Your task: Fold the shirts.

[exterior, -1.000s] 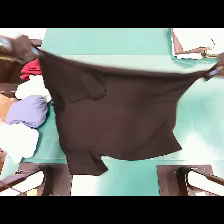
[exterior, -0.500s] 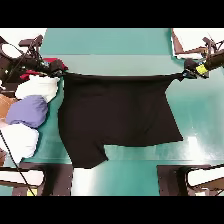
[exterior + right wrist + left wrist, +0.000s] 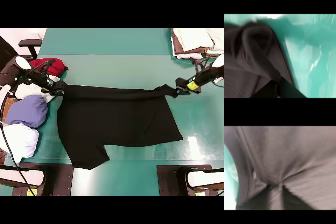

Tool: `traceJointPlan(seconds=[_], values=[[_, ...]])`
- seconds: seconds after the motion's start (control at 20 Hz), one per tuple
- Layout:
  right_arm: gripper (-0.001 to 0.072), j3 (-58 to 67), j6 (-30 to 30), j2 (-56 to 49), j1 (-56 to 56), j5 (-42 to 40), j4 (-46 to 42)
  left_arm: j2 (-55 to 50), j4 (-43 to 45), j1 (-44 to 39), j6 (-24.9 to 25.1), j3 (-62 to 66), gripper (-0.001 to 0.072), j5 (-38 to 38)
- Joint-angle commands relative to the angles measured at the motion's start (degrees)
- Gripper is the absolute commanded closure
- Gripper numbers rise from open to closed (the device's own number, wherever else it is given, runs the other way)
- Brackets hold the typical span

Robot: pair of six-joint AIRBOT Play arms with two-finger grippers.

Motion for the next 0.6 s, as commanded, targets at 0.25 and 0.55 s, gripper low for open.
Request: traceJointPlan(seconds=[0.25,0.55], values=[[0.0204,-6.99,-1.84,9.62,-2.51,2.23,2.58,9.77,10.36,0.04,-3.8,-3.78,0.0218,-4.79],[0.0205,-17.18,-1.86,25.83,-3.65,2.36,2.8,32.02,9.9,0.04,-9.27,-30.71,0.0219,-5.88]])
